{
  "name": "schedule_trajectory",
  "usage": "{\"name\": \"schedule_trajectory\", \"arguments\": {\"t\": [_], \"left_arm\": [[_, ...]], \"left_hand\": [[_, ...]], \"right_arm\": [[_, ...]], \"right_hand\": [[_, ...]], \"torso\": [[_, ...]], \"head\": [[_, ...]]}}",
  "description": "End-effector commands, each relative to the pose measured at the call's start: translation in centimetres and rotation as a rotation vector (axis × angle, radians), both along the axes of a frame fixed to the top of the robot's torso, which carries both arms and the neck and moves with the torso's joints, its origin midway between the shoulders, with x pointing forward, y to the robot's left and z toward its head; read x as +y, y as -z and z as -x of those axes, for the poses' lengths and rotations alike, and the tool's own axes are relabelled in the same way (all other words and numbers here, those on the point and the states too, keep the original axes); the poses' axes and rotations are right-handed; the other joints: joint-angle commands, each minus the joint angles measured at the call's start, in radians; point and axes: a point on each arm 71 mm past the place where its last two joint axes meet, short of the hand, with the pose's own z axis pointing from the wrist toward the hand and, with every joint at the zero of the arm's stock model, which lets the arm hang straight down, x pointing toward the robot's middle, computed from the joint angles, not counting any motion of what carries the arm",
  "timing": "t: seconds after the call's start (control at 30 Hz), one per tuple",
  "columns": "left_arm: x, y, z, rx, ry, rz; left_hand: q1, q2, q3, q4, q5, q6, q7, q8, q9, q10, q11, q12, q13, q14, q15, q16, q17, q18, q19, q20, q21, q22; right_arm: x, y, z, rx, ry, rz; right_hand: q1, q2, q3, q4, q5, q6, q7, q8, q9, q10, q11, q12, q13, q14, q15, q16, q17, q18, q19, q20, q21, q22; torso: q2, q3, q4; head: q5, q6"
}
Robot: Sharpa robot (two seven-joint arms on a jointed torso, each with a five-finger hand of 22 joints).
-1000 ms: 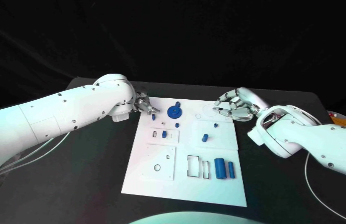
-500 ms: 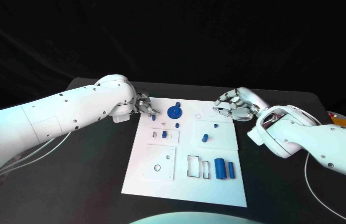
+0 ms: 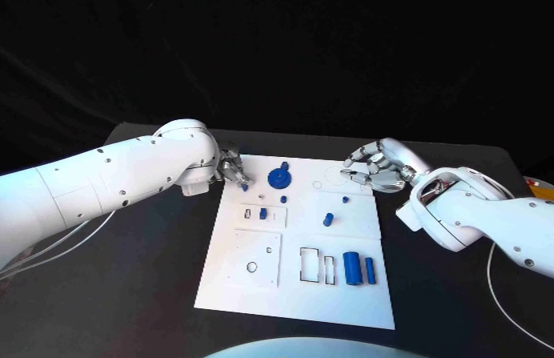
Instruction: Assemble the parts on the task board
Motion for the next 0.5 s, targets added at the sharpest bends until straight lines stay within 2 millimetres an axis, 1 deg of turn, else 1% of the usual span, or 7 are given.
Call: {"name": "schedule_trajectory", "arguments": {"t": [0.03, 0.13, 0.23, 0.37, 0.47, 0.5], "left_arm": [[-0.30, 0.08, 0.09, 0.020, 0.003, 0.038], [-0.31, 0.11, 0.12, 0.027, -0.004, 0.056], [-0.25, 0.14, 0.19, 0.037, -0.014, 0.078], [-0.04, 0.17, 0.36, 0.048, -0.029, 0.106], [0.19, 0.17, 0.62, 0.060, -0.037, 0.122], [0.26, 0.16, 0.70, 0.063, -0.038, 0.124]], "left_hand": [[0.053, 0.003, 0.055, -0.006, -0.002, 0.001, -0.011, 0.025, 0.018, 0.003, -0.008, 0.005, 0.001, 0.041, -0.010, -0.003, 0.026, 0.006, 0.002, -0.003, -0.003, 0.008], [0.096, -0.003, 0.152, -0.019, -0.006, -0.011, -0.015, 0.068, 0.051, 0.009, -0.012, 0.006, 0.001, 0.042, -0.013, -0.003, 0.026, 0.005, 0.003, -0.007, -0.003, 0.010], [0.097, -0.011, 0.196, -0.021, -0.009, -0.020, -0.015, 0.088, 0.068, 0.010, -0.012, 0.006, -0.001, 0.042, -0.013, -0.003, 0.026, 0.005, 0.004, -0.007, -0.003, 0.012], [0.095, -0.020, 0.229, -0.028, -0.010, -0.026, -0.015, 0.103, 0.080, 0.013, -0.012, 0.007, 0.000, 0.042, -0.013, -0.003, 0.026, 0.005, 0.004, -0.008, -0.003, 0.012], [0.093, -0.023, 0.237, -0.030, -0.010, -0.027, -0.016, 0.106, 0.083, 0.013, -0.013, 0.008, 0.000, 0.042, -0.013, -0.003, 0.026, 0.005, 0.004, -0.008, -0.003, 0.012], [0.092, -0.025, 0.240, -0.030, -0.010, -0.027, -0.016, 0.108, 0.085, 0.014, -0.013, 0.009, 0.001, 0.042, -0.013, -0.003, 0.026, 0.005, 0.004, -0.008, -0.003, 0.012]], "right_arm": [[0.08, -0.01, 0.01, -0.006, -0.008, -0.003], [0.05, 0.01, -0.03, -0.006, -0.007, -0.003], [0.03, 0.02, -0.05, -0.006, -0.007, -0.003], [-0.01, 0.04, -0.06, -0.005, -0.006, -0.004], [-0.02, 0.06, -0.07, -0.003, -0.006, -0.004], [-0.02, 0.07, -0.07, -0.003, -0.006, -0.004]], "right_hand": [[0.001, 0.008, 0.000, -0.001, 0.005, -0.007, 0.002, 0.004, 0.002, -0.001, 0.000, 0.000, 0.107, 0.073, -0.005, -0.007, 0.135, 0.005, 0.028, -0.005, -0.003, 0.178], [0.001, 0.009, 0.000, -0.001, 0.006, -0.007, 0.002, 0.004, 0.002, -0.002, 0.000, 0.000, 0.107, 0.073, -0.005, -0.006, 0.135, 0.005, 0.028, -0.005, -0.004, 0.178], [0.001, 0.009, 0.000, -0.001, 0.006, -0.007, 0.002, 0.004, 0.002, -0.002, 0.000, 0.000, 0.107, 0.073, -0.005, -0.006, 0.135, 0.005, 0.028, -0.005, -0.004, 0.178], [0.002, 0.009, 0.001, -0.001, 0.009, -0.007, 0.002, 0.004, 0.002, -0.002, -0.001, -0.001, 0.106, 0.073, -0.006, -0.007, 0.134, 0.006, 0.027, -0.005, -0.005, 0.177], [0.002, 0.009, 0.001, -0.001, 0.009, -0.007, 0.002, 0.004, 0.002, -0.002, -0.001, -0.001, 0.106, 0.073, -0.006, -0.007, 0.134, 0.006, 0.027, -0.005, -0.005, 0.177], [0.002, 0.009, 0.001, -0.001, 0.009, -0.007, 0.002, 0.004, 0.002, -0.002, -0.001, -0.001, 0.106, 0.073, -0.006, -0.007, 0.134, 0.006, 0.027, -0.005, -0.005, 0.177]], "torso": [[-0.001, 0.0010, 0.0000], [-0.001, 0.0006, -0.0006], [-0.001, 0.0009, -0.0007], [-0.002, 0.0014, 0.0003], [-0.003, 0.0020, 0.0012], [-0.002, 0.0016, 0.0012]], "head": [[0.000, -0.001], [0.000, -0.002], [0.000, -0.001], [0.000, 0.001], [0.001, 0.001], [0.001, 0.001]]}}
